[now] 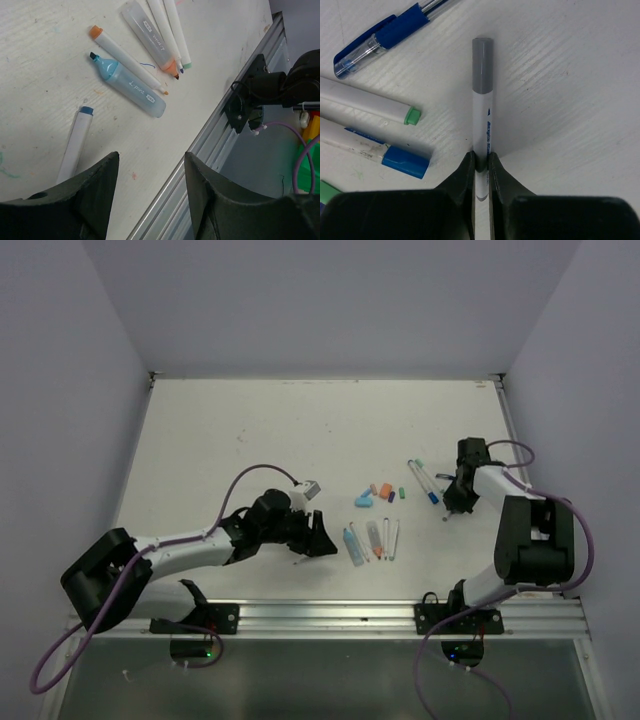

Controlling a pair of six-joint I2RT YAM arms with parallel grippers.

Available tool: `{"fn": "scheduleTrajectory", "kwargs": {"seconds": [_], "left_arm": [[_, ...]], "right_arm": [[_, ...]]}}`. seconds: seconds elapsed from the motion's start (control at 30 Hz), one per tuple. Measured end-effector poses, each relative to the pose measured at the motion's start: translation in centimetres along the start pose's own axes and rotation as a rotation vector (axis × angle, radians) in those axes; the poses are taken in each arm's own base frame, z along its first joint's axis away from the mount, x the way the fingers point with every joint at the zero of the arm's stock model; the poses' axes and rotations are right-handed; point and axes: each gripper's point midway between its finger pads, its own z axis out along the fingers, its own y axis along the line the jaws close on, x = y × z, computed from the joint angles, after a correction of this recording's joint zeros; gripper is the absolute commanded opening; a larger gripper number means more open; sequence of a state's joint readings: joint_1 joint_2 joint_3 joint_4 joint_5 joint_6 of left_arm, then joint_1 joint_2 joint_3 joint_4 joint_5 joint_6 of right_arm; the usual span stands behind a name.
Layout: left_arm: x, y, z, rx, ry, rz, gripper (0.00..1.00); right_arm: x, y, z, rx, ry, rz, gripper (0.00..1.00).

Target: Open the pen caps

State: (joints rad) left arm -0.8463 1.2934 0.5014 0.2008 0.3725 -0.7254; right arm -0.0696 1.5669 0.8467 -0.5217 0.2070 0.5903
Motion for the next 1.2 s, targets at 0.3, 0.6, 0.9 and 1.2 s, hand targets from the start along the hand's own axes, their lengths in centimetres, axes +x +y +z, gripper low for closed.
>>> {"fn": "scheduleTrajectory", "kwargs": {"seconds": [0.3, 0.6, 0.9, 1.2], "left_arm": [[0.0, -0.5, -0.2, 0.014, 0.002, -0.014, 0.67], [-5.2, -2.3, -1.1, 0.083, -0.096, -0.043, 0.76], [-14.4, -5.3, -1.7, 0.156, -0.234, -0.027, 0.68], [-14.6, -2.8, -0.5, 0.155, -0.216, -0.168, 0.63]], "right_arm": [[2.0, -1.5, -2.5, -0.015, 0.011, 0.015, 0.00], [0.2, 4.2, -12.6, -0.373, -0.128, -0.103, 0.00], [11.0, 13.3, -19.2, -0.798, -0.004, -0.547, 0.00], [13.9, 14.8, -21.8, -0.935, 0.028, -0.643, 0.00]]}}
